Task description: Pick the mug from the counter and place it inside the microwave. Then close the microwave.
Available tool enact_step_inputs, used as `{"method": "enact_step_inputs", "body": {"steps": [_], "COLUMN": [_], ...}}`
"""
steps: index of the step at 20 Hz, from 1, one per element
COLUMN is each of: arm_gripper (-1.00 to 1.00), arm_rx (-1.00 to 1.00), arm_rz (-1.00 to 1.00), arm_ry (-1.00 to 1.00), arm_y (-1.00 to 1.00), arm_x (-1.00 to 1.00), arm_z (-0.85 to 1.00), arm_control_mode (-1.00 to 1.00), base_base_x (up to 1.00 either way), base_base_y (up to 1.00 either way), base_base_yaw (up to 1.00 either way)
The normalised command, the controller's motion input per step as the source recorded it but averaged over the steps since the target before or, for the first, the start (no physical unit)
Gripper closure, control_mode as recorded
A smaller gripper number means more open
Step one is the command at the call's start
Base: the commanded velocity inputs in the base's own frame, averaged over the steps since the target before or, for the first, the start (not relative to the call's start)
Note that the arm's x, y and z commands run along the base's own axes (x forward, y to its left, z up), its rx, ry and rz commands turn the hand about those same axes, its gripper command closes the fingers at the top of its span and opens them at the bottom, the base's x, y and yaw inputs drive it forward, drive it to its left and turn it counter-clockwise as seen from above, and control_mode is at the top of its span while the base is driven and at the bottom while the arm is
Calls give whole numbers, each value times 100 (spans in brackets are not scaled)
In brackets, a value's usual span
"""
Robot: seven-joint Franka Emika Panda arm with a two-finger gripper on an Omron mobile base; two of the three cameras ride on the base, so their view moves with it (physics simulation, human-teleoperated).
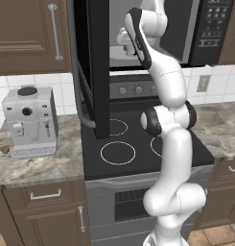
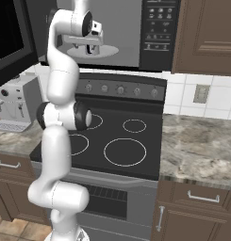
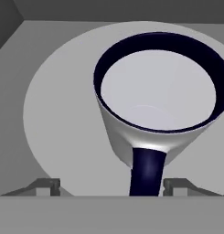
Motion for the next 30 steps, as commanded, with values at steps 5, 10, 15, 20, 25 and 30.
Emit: {"method": "enact_step_inputs", "body": {"steps": [5, 10, 15, 20, 25, 30], "arm_gripper": [-100, -100, -100, -100, -100, -100], "arm_rx": [0, 0, 0, 0, 0, 0], "arm_rz": [0, 0, 0, 0, 0, 0], "arm_ry": [0, 0, 0, -2, -3, -4], "arm_y": [0, 0, 0, 0, 0, 0], "arm_x": [0, 0, -12, -32, -35, -30], "arm_z": [0, 0, 0, 0, 0, 0], "arm_control_mode": [-100, -100, -100, -100, -100, -100], "base_base_x": [0, 0, 0, 0, 0, 0], "base_base_y": [0, 0, 0, 0, 0, 0], "base_base_yaw": [0, 0, 0, 0, 0, 0]}}
